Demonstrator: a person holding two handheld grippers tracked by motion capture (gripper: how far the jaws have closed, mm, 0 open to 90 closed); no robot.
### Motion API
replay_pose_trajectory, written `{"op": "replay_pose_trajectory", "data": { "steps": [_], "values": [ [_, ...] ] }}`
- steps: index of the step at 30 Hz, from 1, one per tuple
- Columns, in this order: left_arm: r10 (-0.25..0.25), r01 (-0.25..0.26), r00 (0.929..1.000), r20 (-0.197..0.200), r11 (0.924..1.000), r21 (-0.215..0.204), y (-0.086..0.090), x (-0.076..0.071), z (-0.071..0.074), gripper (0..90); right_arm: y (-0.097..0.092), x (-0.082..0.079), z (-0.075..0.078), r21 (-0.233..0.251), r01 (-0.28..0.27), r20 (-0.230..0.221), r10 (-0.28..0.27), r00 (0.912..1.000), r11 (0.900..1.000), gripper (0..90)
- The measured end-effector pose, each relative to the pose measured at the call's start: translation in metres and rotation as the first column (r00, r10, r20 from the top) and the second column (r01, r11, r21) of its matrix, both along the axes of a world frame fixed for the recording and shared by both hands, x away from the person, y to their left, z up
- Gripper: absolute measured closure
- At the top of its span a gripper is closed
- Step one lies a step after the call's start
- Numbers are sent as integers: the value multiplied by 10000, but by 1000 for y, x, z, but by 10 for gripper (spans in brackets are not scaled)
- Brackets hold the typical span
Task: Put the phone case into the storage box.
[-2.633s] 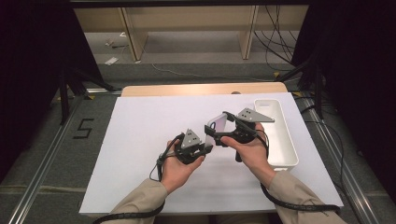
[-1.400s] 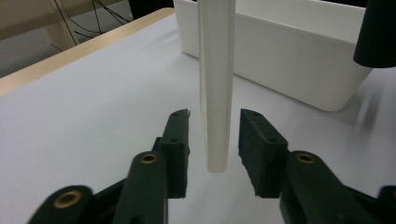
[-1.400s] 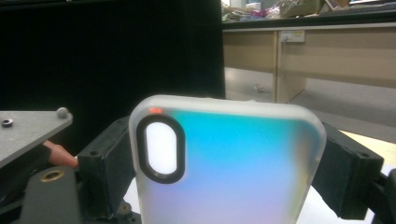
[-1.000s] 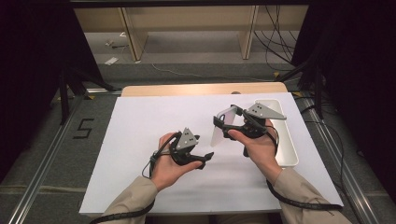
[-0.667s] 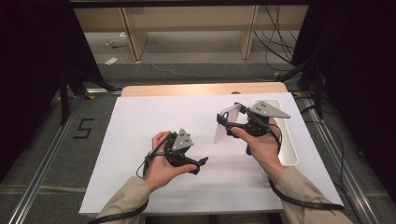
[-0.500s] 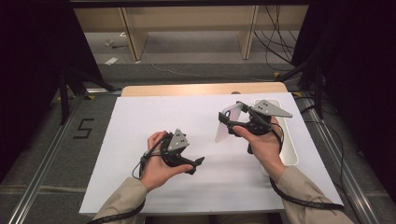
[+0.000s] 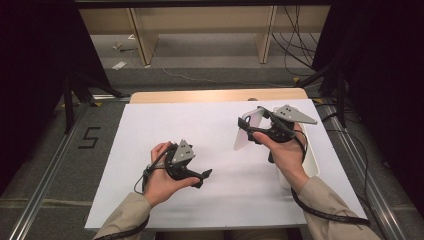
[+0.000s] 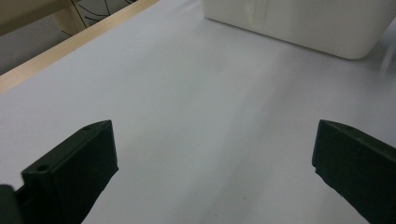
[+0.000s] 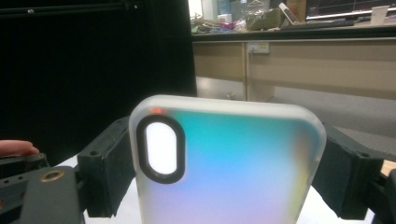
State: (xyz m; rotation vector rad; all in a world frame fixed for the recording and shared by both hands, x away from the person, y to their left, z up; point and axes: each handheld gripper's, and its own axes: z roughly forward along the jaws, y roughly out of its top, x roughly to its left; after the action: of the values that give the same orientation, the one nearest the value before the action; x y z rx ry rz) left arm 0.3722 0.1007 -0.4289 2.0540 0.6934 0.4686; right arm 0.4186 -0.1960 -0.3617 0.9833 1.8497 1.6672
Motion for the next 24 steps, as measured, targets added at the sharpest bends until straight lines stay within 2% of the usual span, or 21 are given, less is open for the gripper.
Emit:
{"op": "replay_pose_trajectory", "data": {
  "steps": [24],
  "values": [
    [212, -212, 9998, 21, 9997, -136, 15, -4, -2, 0, -17, 6, 5, 149, 554, 22, -554, 9985, 9984, 180]
  ]
}}
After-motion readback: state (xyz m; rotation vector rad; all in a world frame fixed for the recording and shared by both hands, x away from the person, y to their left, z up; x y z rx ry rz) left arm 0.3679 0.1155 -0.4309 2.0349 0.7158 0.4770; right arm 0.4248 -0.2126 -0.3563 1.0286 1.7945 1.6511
